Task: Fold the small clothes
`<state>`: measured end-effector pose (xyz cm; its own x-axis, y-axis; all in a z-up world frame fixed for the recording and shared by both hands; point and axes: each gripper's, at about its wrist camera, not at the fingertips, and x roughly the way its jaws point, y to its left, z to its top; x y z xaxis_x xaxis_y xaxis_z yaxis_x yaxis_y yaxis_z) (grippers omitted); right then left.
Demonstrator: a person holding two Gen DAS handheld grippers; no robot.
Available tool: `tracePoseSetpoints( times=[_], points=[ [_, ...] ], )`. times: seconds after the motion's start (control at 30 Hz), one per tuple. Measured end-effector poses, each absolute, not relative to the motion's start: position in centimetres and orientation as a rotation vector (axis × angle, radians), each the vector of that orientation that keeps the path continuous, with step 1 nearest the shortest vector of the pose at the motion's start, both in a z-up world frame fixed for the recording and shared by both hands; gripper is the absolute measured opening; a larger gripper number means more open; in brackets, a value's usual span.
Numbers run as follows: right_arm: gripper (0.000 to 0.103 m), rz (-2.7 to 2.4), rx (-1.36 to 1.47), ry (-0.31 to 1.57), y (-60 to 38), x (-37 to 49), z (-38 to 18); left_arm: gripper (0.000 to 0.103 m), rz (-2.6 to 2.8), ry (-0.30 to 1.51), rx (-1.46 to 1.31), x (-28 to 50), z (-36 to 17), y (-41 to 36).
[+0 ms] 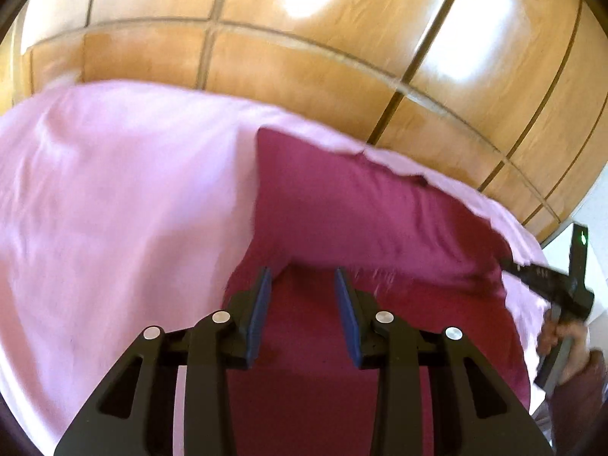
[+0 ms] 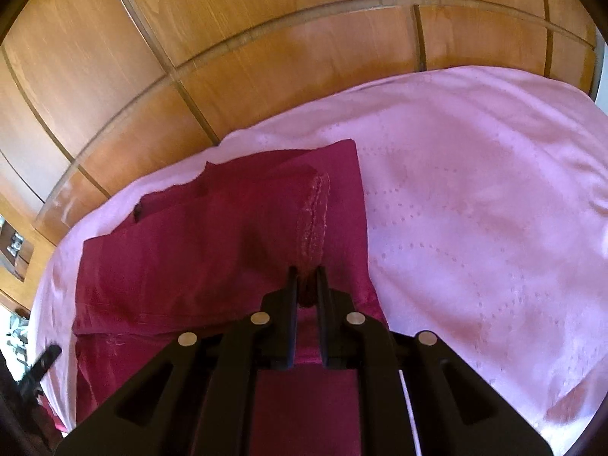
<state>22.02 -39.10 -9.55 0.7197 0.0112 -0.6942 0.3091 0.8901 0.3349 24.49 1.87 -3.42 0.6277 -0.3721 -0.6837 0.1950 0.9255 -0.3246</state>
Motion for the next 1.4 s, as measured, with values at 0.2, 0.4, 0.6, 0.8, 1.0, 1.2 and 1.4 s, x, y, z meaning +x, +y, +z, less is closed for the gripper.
tracePoseSetpoints(
  times=[0.2, 0.4, 0.6, 0.8, 1.0, 1.2, 1.4],
  points=[
    [0.01, -0.188, 0.471, 0.811, -39.9, 21.8, -11.9, 0.033, -0.329, 0.976, -0.146, 29.1, -7.7, -1.0],
    [0.063, -0.259, 0.336, 0.724, -38.3, 21.1, -7.6, 0.033, -0.35, 0.931, -0.159, 28.3, -6.3, -0.3],
    [0.069, -0.156, 0.201, 0.689, -32.9, 24.0, -6.5, 0.055, -0.311, 0.907, -0.464, 31.5, -5.2, 5.3],
    [0.072, -0.201, 0.092, 0.784, -30.9, 27.9, -12.3, 0.055, -0.302, 0.955, -0.583, 35.7, -6.5, 8.5],
    [0.075, -0.195, 0.109, 0.731, -31.0, 27.4, -13.0, 0.055, -0.367, 0.992, -0.57, 39.5, -7.5, 7.1],
    [0.076, -0.195, 0.107, 0.726, -31.0, 27.2, -12.8, 0.031, -0.415, 1.021, -0.57, 42.2, -8.5, 5.1],
    [0.077, -0.207, 0.09, 0.726, -30.6, 27.2, -12.9, 0.016, -0.388, 0.818, -0.314, 39.3, -4.6, 2.0]
  ],
)
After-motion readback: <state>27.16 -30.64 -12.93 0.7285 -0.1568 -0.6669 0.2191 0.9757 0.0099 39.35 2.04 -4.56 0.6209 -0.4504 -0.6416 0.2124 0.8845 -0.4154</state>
